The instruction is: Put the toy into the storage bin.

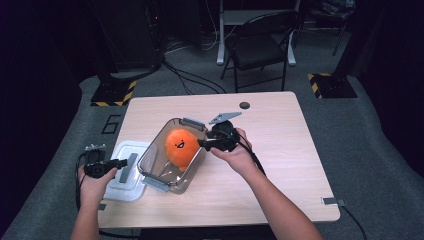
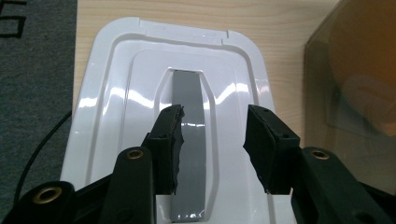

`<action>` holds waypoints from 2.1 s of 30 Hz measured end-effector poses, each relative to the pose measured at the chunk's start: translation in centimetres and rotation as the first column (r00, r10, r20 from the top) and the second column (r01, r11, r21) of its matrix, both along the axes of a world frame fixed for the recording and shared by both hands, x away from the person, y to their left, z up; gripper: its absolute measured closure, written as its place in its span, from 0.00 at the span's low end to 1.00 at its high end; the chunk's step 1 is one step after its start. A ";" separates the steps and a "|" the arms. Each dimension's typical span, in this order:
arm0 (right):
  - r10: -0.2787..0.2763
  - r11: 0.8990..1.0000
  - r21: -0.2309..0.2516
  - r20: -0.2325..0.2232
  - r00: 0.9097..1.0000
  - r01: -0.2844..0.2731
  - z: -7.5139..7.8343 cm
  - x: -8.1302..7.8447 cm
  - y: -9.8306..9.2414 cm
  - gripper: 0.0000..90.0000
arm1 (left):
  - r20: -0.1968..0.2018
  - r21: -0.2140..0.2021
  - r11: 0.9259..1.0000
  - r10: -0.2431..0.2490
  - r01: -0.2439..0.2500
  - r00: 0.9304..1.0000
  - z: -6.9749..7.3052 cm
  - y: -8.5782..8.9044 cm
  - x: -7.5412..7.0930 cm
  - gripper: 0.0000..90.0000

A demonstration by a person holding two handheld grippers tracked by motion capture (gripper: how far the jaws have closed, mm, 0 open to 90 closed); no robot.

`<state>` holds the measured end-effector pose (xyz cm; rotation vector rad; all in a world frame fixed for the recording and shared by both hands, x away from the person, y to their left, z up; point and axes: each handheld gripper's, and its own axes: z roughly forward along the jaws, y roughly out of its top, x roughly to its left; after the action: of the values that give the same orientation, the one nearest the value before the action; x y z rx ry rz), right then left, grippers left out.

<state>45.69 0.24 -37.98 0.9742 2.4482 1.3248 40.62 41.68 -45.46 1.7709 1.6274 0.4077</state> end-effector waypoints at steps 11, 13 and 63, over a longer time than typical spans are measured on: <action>-0.002 1.000 -0.004 0.010 1.000 0.002 -0.1 -0.1 -0.3 0.58 | -0.037 0.038 0.999 -0.012 0.014 0.999 -1.2 -0.5 0.6 0.61; 0.001 1.000 -0.003 0.011 1.000 -0.001 0.0 -0.2 -0.5 0.58 | -0.041 0.050 0.999 -0.011 0.013 0.999 -1.4 -0.5 0.7 0.61; -0.081 0.994 0.077 -0.025 0.996 0.083 -1.7 -1.8 -6.0 0.58 | -0.032 0.085 0.996 0.018 -0.016 0.999 -3.0 -0.3 1.1 0.58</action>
<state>43.87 -5.78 -39.63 1.1008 2.3602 1.3983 41.73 41.41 -48.44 1.8365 1.6716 0.4638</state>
